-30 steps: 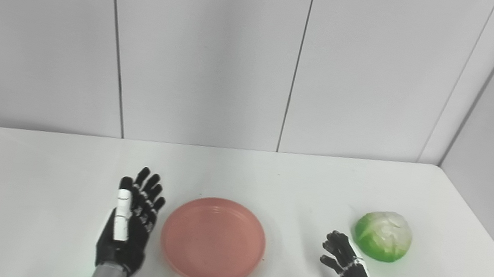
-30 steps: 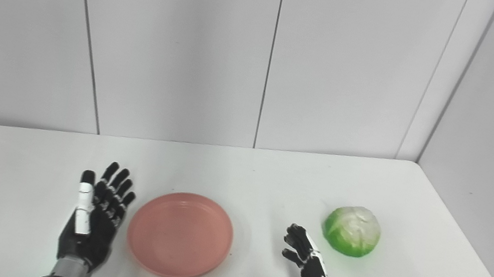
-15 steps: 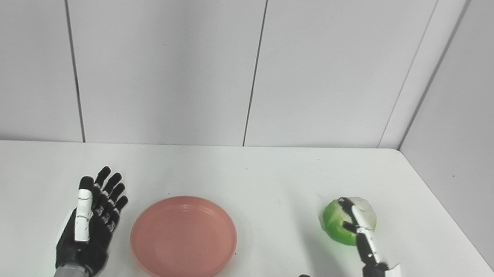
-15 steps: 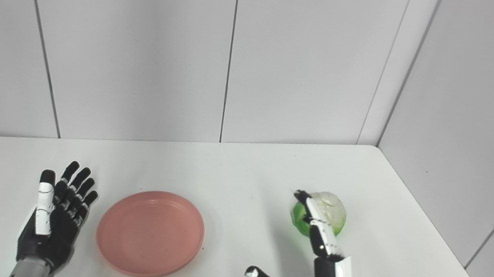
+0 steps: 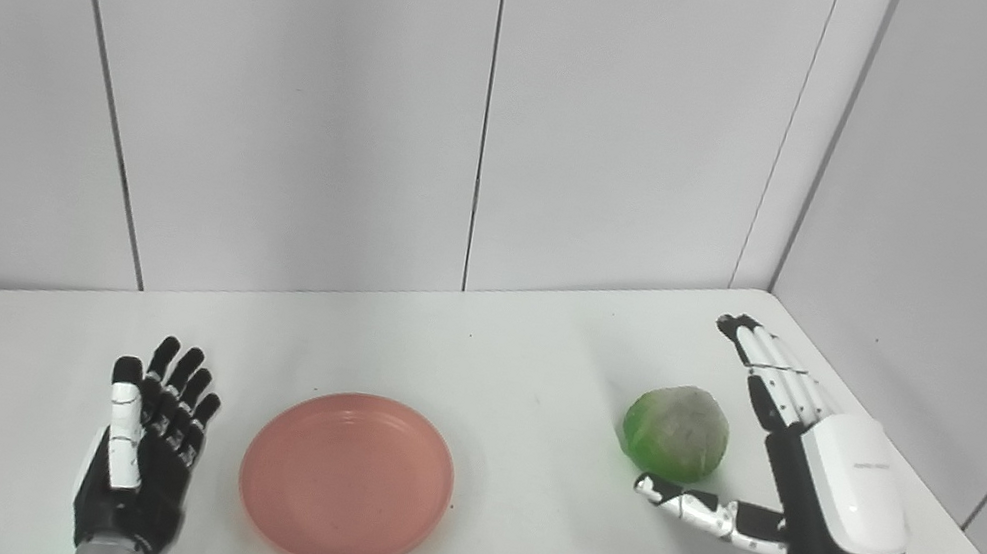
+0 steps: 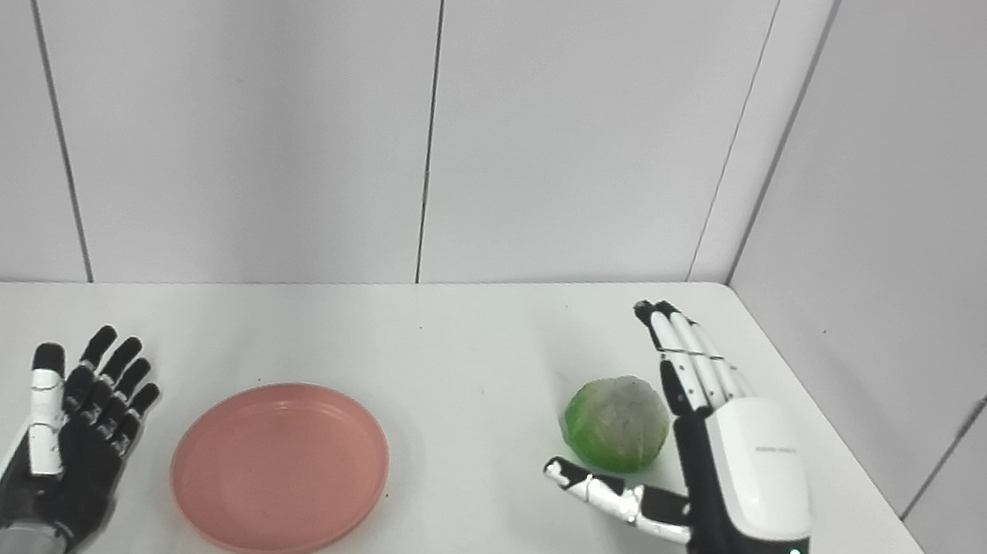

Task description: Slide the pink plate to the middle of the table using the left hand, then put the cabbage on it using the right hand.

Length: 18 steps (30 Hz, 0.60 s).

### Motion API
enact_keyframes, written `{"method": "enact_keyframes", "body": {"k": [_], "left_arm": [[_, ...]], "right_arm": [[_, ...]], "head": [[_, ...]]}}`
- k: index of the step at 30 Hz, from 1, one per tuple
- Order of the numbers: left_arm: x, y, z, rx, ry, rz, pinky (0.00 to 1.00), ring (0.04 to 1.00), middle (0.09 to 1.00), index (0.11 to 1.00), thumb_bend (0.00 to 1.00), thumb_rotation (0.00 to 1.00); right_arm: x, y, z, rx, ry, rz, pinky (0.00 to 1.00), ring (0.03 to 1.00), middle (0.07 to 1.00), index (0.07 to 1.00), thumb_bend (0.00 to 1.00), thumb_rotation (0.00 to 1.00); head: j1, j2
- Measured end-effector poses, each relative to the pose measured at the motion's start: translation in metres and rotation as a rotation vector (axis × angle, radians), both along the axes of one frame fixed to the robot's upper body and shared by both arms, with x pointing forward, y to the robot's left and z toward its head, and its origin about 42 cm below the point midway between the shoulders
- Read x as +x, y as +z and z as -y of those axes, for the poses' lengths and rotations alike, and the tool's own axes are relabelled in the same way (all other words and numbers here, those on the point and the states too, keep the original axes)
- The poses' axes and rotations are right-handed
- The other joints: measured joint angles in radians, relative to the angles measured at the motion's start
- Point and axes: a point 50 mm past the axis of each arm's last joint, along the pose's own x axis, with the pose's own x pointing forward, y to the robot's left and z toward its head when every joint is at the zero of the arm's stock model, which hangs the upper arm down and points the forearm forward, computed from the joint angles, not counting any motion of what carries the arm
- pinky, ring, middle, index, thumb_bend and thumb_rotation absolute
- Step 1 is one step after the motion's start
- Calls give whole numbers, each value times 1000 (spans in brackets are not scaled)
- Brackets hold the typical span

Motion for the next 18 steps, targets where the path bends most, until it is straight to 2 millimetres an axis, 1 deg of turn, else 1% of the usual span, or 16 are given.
{"method": "enact_keyframes", "body": {"k": [2,5,9,14,18], "left_arm": [[1,0,-1,2,-1,-1,1000,990,963,961,827,849],[3,1,-2,7,-3,-1,1000,993,970,966,836,852],[4,1,-2,10,-7,0,997,991,967,968,840,854],[4,1,-1,10,-10,-1,1000,987,966,966,847,836],[4,1,-1,11,-11,0,1000,988,969,978,835,849]], "right_arm": [[5,4,5,-21,-10,-28,848,917,926,882,864,756],[18,7,15,-59,-22,-87,853,912,917,867,867,724],[35,8,25,-76,-34,-121,858,905,906,860,868,713],[61,-2,38,-76,-44,-206,892,918,913,872,856,717],[72,-9,36,-74,-35,-244,883,919,910,868,873,708]], "head": [[0,0],[2,-3],[5,-6],[12,-5],[15,-3]]}}
